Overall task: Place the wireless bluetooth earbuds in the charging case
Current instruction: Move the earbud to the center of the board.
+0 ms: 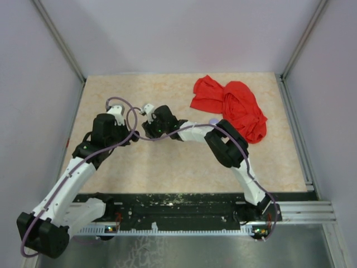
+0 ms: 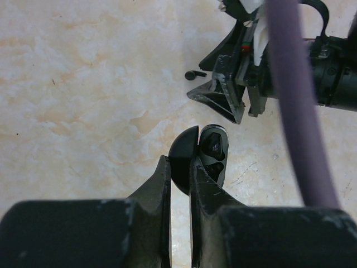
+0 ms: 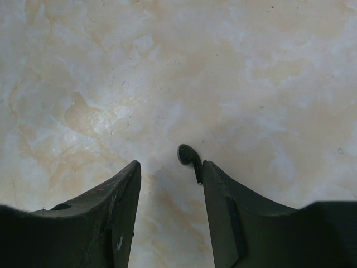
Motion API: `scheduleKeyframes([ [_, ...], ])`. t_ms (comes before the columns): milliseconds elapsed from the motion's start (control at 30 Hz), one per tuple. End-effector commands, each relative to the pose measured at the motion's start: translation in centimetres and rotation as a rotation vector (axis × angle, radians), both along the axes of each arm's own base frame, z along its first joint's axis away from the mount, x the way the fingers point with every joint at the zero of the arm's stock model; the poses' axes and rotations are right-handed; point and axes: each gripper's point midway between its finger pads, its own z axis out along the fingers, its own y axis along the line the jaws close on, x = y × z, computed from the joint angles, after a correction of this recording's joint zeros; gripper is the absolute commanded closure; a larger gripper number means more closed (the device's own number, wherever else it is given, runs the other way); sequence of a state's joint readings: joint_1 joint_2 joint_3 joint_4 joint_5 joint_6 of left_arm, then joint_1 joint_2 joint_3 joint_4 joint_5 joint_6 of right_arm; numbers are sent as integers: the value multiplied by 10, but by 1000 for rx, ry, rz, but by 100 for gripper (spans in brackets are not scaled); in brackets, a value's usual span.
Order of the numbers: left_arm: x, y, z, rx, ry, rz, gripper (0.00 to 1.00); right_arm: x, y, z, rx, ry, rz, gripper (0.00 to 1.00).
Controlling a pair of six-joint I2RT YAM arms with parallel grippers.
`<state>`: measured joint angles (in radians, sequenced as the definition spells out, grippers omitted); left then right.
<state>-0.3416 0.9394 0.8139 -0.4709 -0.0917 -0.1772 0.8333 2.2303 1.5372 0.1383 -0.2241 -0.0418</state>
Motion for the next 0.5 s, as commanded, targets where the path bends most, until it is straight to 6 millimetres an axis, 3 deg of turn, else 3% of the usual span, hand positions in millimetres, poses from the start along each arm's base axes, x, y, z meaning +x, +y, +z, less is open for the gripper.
scheduleKeyframes([
  [0, 2, -2, 4, -15, -28, -21, 100, 11, 14, 9, -19, -41, -17, 52],
  [200, 2, -7, 4, -32, -26, -45, 100, 15, 19, 0, -59, -43, -25, 55],
  [467, 1, -10, 3, -41, -19, -59, 100, 13, 12, -23, -138, -23, -49, 74],
])
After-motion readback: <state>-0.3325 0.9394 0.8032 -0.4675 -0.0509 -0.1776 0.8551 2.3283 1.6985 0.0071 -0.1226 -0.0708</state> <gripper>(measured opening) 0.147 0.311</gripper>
